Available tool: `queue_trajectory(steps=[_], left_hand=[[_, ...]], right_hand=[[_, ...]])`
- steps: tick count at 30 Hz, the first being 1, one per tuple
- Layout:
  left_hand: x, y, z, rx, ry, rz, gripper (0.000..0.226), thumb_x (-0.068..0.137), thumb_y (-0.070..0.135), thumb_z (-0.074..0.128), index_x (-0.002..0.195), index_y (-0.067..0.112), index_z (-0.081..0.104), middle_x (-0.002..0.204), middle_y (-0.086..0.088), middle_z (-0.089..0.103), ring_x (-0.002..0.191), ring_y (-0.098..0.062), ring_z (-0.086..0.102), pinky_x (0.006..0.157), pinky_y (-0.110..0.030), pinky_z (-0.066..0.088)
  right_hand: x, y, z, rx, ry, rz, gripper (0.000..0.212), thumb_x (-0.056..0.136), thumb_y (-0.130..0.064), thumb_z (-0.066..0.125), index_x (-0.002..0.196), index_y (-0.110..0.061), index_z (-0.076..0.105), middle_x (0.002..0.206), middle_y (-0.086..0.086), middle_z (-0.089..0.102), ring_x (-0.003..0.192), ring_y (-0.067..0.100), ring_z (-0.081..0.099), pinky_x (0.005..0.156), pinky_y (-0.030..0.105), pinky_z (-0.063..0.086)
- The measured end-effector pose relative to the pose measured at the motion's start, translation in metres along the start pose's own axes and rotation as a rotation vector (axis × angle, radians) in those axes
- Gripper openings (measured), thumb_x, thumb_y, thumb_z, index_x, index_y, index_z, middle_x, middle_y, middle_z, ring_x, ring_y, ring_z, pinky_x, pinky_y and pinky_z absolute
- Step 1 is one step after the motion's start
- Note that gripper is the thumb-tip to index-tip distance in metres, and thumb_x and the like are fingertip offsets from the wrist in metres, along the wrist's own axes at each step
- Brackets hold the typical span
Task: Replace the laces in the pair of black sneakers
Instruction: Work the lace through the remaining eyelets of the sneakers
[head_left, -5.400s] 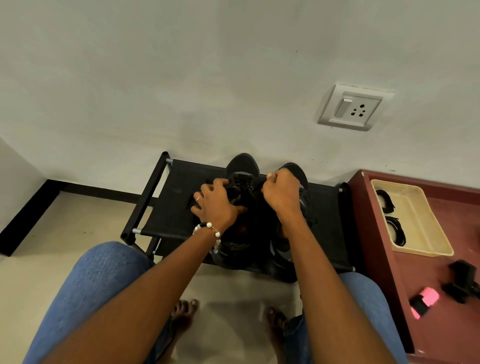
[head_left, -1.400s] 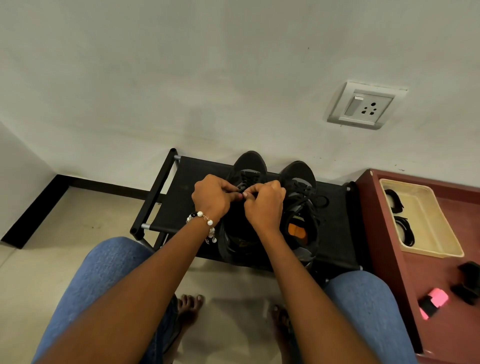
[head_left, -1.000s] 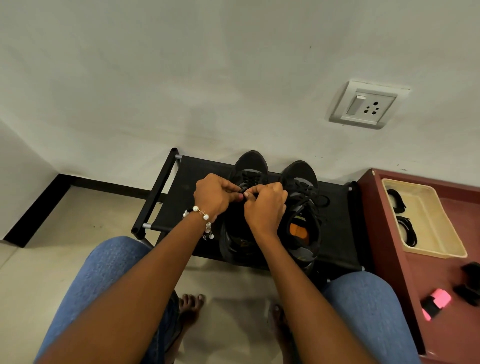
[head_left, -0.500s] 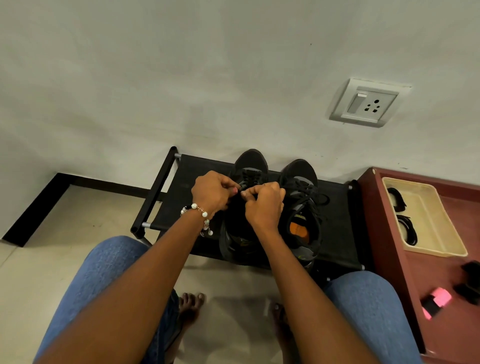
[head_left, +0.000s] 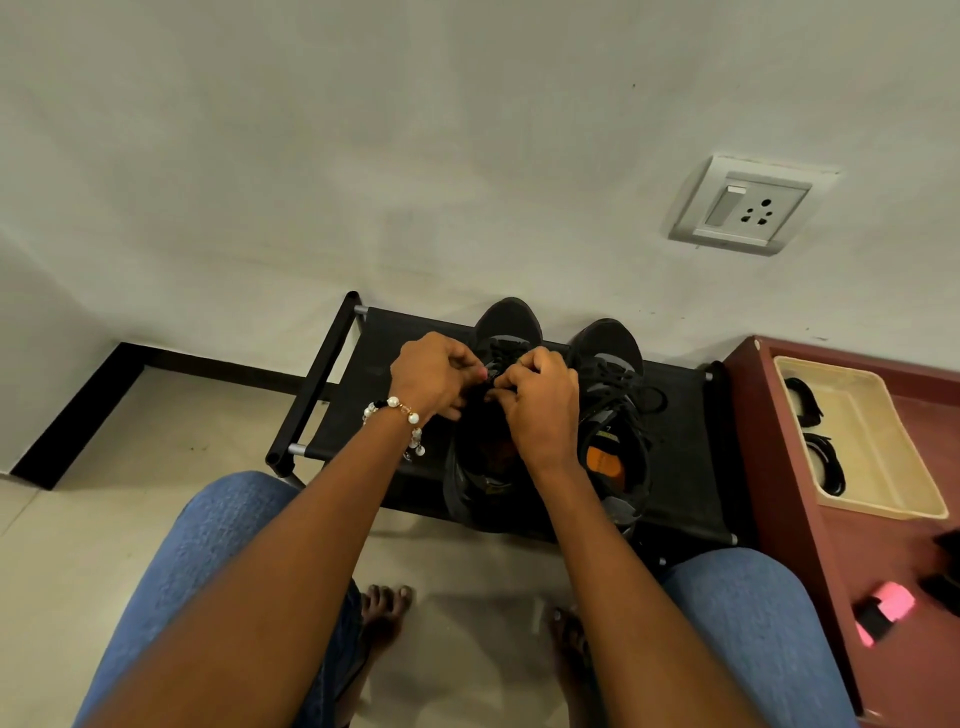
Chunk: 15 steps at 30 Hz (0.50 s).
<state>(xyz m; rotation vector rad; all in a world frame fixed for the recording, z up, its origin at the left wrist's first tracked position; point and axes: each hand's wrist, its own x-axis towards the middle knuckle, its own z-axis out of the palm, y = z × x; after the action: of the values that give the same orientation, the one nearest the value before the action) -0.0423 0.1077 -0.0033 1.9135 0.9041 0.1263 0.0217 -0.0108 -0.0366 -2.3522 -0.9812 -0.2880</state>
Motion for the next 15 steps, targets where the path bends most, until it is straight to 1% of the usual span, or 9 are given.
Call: queue_trajectory(steps=[2, 4, 6, 8, 9, 10, 12, 15], left_hand=[[0.002, 0.0, 0.0, 0.039, -0.019, 0.018, 0.007, 0.087, 0.02, 0.07, 0.091, 0.014, 0.073, 0.083, -0.007, 0.071, 0.07, -0.023, 0.071, 0.063, -0.038, 0.061], [0.003, -0.001, 0.001, 0.099, -0.025, 0.051, 0.006, 0.089, 0.021, 0.068, 0.089, 0.016, 0.072, 0.084, -0.007, 0.071, 0.07, -0.024, 0.071, 0.065, -0.038, 0.061], [0.003, -0.003, 0.004, 0.194, -0.002, 0.099, 0.011, 0.091, 0.024, 0.066, 0.089, 0.015, 0.072, 0.083, -0.008, 0.072, 0.066, -0.023, 0.071, 0.067, -0.037, 0.061], [0.003, -0.005, 0.007, 0.254, 0.036, 0.116, 0.016, 0.092, 0.028, 0.063, 0.09, 0.014, 0.072, 0.078, -0.007, 0.072, 0.061, -0.021, 0.07, 0.07, -0.035, 0.06], [0.004, -0.006, 0.007, 0.268, 0.052, 0.115, 0.017, 0.092, 0.029, 0.063, 0.09, 0.014, 0.072, 0.077, -0.006, 0.072, 0.06, -0.021, 0.07, 0.072, -0.035, 0.06], [0.004, -0.006, 0.007, 0.267, 0.064, 0.113, 0.017, 0.092, 0.029, 0.063, 0.09, 0.015, 0.071, 0.076, -0.006, 0.072, 0.06, -0.021, 0.07, 0.072, -0.036, 0.06], [0.002, -0.006, 0.006, 0.22, 0.072, 0.111, 0.012, 0.091, 0.027, 0.065, 0.089, 0.016, 0.07, 0.078, -0.003, 0.071, 0.062, -0.021, 0.07, 0.07, -0.036, 0.06], [-0.004, -0.004, 0.005, 0.166, 0.073, 0.151, 0.003, 0.088, 0.021, 0.068, 0.089, 0.019, 0.07, 0.08, -0.002, 0.071, 0.064, -0.02, 0.07, 0.063, -0.035, 0.061]], right_hand=[[-0.001, 0.0, 0.001, -0.036, 0.017, -0.028, 0.022, 0.056, -0.007, 0.091, 0.069, -0.009, 0.074, 0.073, 0.005, 0.059, 0.072, 0.026, 0.058, 0.062, 0.031, 0.041], [-0.001, 0.002, 0.002, -0.017, 0.019, -0.032, 0.02, 0.057, -0.008, 0.09, 0.07, -0.008, 0.074, 0.073, 0.005, 0.059, 0.074, 0.026, 0.058, 0.062, 0.032, 0.041], [-0.001, 0.003, 0.002, 0.024, -0.02, 0.006, 0.016, 0.065, -0.012, 0.086, 0.076, -0.008, 0.076, 0.079, 0.006, 0.059, 0.082, 0.029, 0.057, 0.069, 0.035, 0.039], [0.0, 0.003, -0.001, 0.074, -0.107, 0.055, 0.011, 0.076, -0.015, 0.079, 0.087, -0.011, 0.078, 0.09, 0.005, 0.059, 0.096, 0.027, 0.052, 0.078, 0.033, 0.027], [0.001, 0.004, -0.003, 0.1, -0.158, 0.07, 0.011, 0.082, -0.015, 0.075, 0.093, -0.013, 0.078, 0.095, 0.004, 0.058, 0.102, 0.024, 0.048, 0.079, 0.031, 0.021], [0.002, 0.005, -0.005, 0.116, -0.206, 0.073, 0.013, 0.086, -0.014, 0.071, 0.097, -0.015, 0.077, 0.1, 0.002, 0.057, 0.107, 0.022, 0.045, 0.079, 0.031, 0.018], [0.002, 0.007, -0.008, 0.104, -0.256, 0.063, 0.018, 0.09, -0.013, 0.065, 0.103, -0.018, 0.076, 0.106, 0.0, 0.055, 0.111, 0.019, 0.042, 0.082, 0.033, 0.019], [0.002, 0.007, -0.013, 0.003, -0.228, 0.079, 0.019, 0.091, -0.017, 0.064, 0.103, -0.027, 0.076, 0.108, -0.004, 0.056, 0.113, 0.017, 0.043, 0.082, 0.035, 0.016]])
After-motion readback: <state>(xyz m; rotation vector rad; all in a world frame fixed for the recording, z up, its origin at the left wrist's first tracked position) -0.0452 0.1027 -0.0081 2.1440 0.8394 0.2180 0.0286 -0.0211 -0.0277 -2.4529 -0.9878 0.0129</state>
